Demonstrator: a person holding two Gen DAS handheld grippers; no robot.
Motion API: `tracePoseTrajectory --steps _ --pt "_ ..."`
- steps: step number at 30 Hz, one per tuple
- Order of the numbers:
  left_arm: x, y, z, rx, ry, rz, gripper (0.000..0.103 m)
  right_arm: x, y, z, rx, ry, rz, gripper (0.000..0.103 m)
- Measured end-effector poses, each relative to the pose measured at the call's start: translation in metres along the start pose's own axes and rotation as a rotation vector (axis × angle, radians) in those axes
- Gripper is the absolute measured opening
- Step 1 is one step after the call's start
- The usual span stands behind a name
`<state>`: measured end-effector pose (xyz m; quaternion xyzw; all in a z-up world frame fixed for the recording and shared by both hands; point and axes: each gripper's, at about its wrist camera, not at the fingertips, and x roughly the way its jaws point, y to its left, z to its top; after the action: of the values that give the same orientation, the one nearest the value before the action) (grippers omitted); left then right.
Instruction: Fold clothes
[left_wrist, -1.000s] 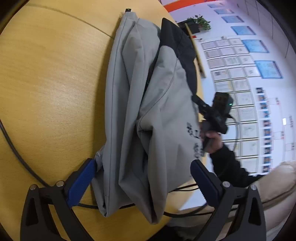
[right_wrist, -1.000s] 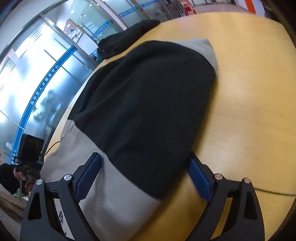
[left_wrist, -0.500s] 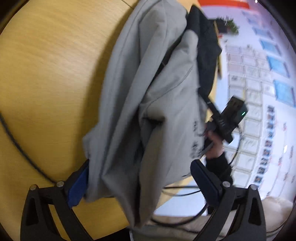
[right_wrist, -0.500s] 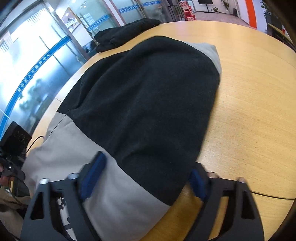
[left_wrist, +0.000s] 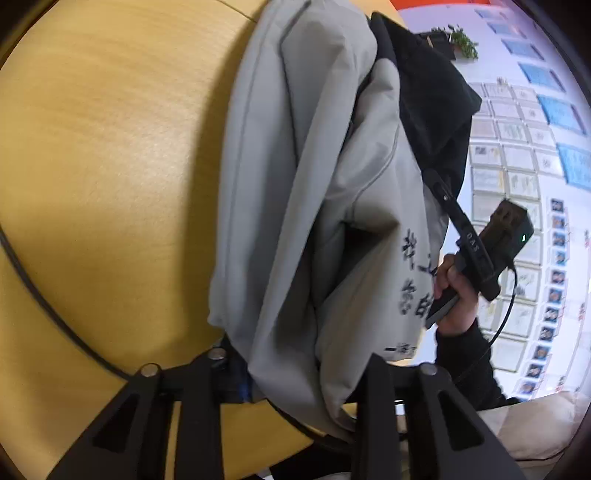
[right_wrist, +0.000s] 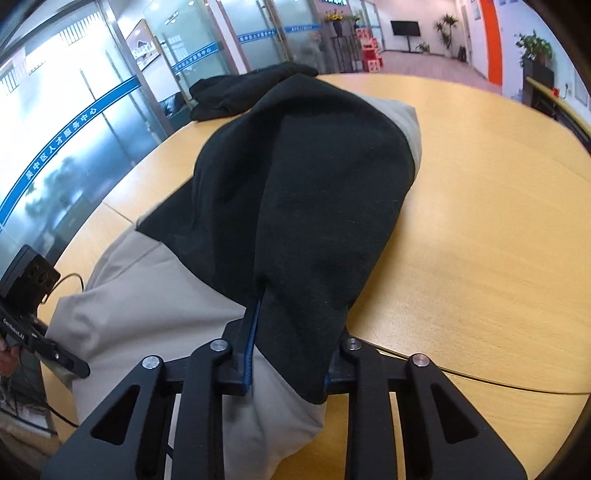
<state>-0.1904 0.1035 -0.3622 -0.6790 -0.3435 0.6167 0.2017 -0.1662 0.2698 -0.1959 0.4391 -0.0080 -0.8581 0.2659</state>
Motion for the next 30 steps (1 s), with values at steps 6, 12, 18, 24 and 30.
tracePoseTrajectory --steps 6,12,18,24,30 --pt "-0.055 -0.026 -0.005 0.099 -0.091 -0.045 0.018 -0.016 0.063 0.027 -0.134 -0.089 -0.020 0.017" --pt "-0.145 -0.023 0.007 0.132 -0.179 -0.052 0.017 -0.003 0.129 0.074 -0.154 -0.149 -0.001 0.016" --pt "-0.279 -0.015 0.035 0.212 -0.333 -0.019 0.017 0.020 0.194 0.158 -0.152 -0.254 0.083 0.016" --pt "-0.368 0.032 0.108 0.251 -0.427 0.057 0.017 0.102 0.229 0.249 -0.045 -0.313 0.230 0.016" --pt "-0.362 0.128 0.213 0.184 -0.404 0.078 0.018 0.258 0.223 0.289 -0.030 -0.125 0.176 0.016"
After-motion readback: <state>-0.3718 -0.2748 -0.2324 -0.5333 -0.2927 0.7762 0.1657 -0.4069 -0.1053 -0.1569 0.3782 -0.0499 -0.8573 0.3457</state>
